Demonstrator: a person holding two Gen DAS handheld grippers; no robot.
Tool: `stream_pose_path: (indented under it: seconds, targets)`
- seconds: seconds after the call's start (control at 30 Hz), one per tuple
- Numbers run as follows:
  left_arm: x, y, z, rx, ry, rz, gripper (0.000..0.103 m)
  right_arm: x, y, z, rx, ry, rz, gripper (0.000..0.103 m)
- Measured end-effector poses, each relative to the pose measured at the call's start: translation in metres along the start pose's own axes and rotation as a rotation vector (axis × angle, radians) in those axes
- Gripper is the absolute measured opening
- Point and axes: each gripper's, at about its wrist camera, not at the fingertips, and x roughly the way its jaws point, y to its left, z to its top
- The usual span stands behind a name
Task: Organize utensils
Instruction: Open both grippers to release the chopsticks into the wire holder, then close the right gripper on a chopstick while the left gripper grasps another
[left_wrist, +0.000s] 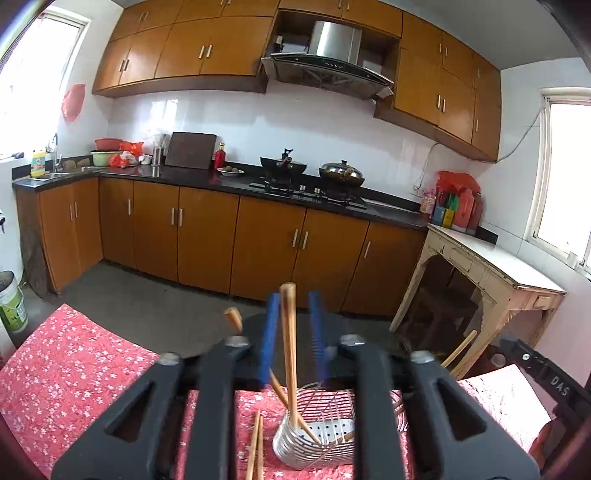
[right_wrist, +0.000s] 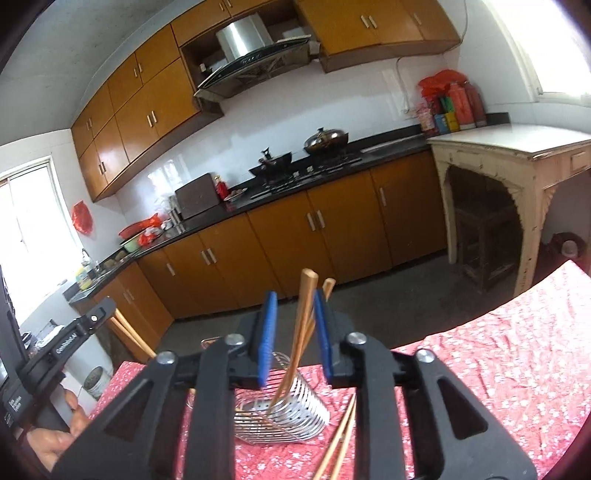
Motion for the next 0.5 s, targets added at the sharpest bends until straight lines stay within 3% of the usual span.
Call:
stream_pose_path:
  seconds: [0.03,0.27,0.5]
  targets:
    - [-0.003,0.002,0.001,0.000,-0.008,0.006,0.039,-0.005,-0.001,0.000,-0.002,-0.009,-0.010,0.029]
    - [-0.037,0.018,0.005,0.004,-0.034,0.036,0.040,-0.043,-0.008,-0.008,-0.023,-0.031,-0.048,0.033]
    - [-0.071,0.053,-0.036,0.049,0.034,0.072,0.045,-0.062,-0.026,-0.058,-0.035,0.079,-0.106,0.033]
